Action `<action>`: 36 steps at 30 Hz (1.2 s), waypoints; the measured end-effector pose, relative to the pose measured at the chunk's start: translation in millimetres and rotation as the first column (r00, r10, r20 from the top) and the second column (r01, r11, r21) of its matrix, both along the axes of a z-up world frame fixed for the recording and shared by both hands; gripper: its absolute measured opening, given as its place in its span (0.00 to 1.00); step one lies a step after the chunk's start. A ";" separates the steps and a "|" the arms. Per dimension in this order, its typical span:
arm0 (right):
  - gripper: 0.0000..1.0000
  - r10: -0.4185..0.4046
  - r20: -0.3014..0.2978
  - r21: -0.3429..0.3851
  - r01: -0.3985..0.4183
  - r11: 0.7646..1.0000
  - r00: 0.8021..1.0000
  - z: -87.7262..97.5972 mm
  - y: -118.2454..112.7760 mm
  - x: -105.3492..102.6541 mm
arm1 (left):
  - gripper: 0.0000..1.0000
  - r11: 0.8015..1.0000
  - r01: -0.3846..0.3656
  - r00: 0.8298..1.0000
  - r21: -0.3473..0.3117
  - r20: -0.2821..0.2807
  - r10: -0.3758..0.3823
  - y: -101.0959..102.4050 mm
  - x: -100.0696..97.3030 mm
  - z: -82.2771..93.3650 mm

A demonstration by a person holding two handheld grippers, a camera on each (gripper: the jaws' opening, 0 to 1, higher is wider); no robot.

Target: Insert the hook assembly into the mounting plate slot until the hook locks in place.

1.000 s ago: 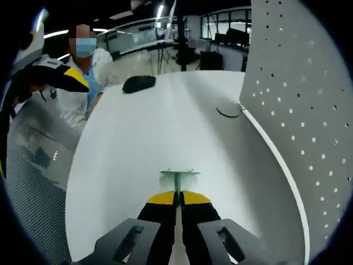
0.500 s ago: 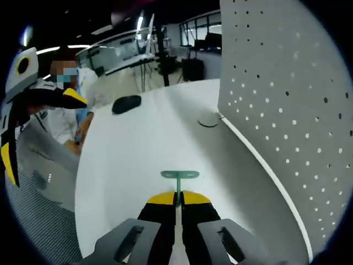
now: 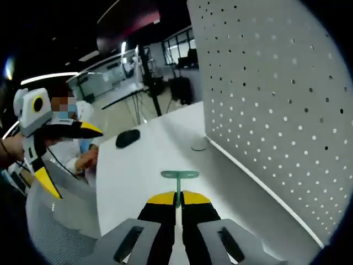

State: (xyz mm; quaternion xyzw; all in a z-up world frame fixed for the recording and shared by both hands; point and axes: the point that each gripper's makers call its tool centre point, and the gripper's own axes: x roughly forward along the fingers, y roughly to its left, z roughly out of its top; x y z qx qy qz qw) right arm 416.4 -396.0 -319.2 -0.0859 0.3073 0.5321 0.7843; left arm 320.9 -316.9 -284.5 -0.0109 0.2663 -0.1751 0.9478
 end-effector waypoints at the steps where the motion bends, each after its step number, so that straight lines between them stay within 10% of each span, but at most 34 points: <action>1: 0.00 -0.008 -0.007 0.013 0.008 1.000 1.000 3.0 -0.7 -1.8 | 0.89 1.000 -0.003 1.000 -0.004 0.005 0.003 0.5 1.2 1.4; 12: 0.00 -0.077 -0.108 0.103 0.089 0.991 0.991 22.5 -11.5 -35.5 | 0.75 0.996 0.069 0.997 -0.051 0.047 -0.067 -15.6 5.8 16.8; 24: 0.00 -0.052 -0.373 0.246 0.153 0.957 0.926 35.2 -10.9 -87.0 | 0.59 0.984 0.137 0.988 -0.118 0.089 -0.127 -33.4 2.5 29.5; 29: 0.00 -0.021 -0.372 0.259 0.125 0.958 0.928 41.3 -10.3 -95.5 | 0.50 0.979 0.156 0.985 -0.130 0.101 -0.143 -39.4 0.6 31.5; 36: 0.00 0.019 -0.476 0.354 0.172 0.919 0.879 61.3 -1.7 -104.6 | 0.31 0.965 0.208 0.972 -0.159 0.144 -0.185 -50.4 -0.6 40.2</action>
